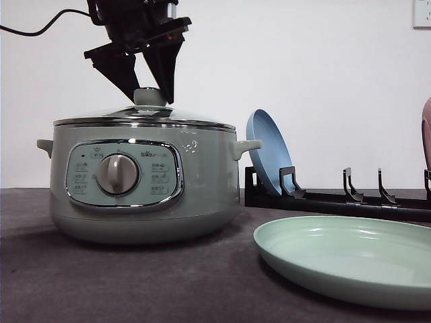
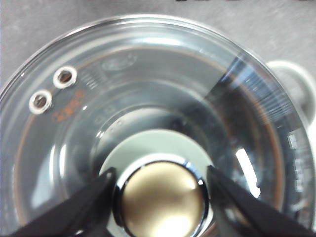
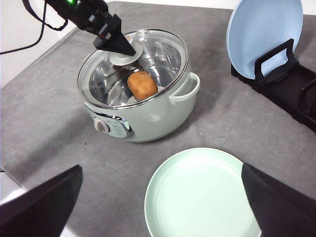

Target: Transfer potato from steamer to green plate

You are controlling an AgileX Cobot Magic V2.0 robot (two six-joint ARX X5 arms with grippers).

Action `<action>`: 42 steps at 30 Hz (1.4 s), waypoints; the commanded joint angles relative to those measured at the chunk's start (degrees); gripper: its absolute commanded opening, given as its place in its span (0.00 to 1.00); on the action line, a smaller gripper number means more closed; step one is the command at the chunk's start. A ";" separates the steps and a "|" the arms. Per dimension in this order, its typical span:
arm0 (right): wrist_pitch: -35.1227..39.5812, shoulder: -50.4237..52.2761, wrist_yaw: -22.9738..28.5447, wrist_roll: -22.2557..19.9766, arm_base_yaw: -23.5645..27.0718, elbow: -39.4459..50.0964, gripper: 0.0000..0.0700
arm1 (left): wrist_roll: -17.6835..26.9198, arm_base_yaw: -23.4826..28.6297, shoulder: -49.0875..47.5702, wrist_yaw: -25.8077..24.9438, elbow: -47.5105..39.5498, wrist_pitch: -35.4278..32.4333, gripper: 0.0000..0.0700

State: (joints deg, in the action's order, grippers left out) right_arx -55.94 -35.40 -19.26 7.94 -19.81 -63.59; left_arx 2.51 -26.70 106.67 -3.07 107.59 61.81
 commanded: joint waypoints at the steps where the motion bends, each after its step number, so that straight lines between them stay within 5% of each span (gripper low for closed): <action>1: 0.61 -0.44 0.22 0.18 -0.15 -0.48 0.93 | -0.16 -0.28 1.33 0.59 1.46 0.43 0.30; 10: 0.61 -0.44 0.23 0.22 -0.15 -0.48 0.93 | -0.36 -0.69 1.33 0.59 1.55 0.55 0.00; 32: 0.59 -0.44 2.86 0.54 -0.15 -0.48 0.93 | -0.64 -0.69 1.25 0.59 23.56 10.50 0.00; 42: 0.59 -0.44 2.86 0.64 -0.15 -0.48 0.93 | -0.24 -0.18 1.15 1.73 24.61 11.14 0.00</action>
State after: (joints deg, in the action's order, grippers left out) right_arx -55.94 -35.40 -16.47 7.97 -19.81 -63.59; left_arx 2.16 -26.96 108.04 -1.93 129.58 74.81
